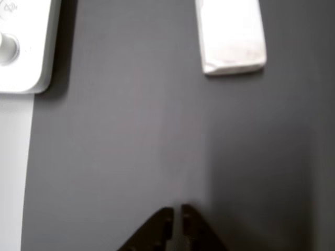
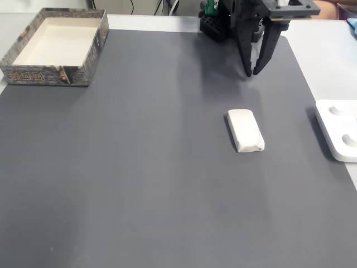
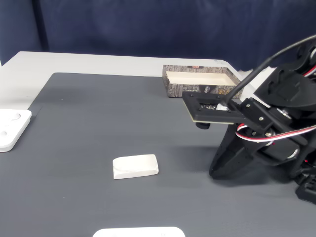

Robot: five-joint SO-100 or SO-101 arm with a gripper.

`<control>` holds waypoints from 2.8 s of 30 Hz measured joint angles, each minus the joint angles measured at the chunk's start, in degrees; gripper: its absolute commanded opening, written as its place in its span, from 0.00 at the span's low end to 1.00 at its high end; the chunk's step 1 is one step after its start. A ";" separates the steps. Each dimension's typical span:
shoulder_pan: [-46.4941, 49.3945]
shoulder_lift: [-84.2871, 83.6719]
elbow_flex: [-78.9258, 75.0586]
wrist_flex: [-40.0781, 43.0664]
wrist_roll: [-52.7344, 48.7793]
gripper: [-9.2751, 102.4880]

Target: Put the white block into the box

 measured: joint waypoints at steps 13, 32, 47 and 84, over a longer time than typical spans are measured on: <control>0.00 0.00 0.00 0.00 0.00 0.07; 0.00 0.00 0.00 0.00 0.00 0.07; 0.00 0.00 0.00 0.00 0.00 0.07; 6.59 -40.78 -27.86 -6.15 10.63 0.07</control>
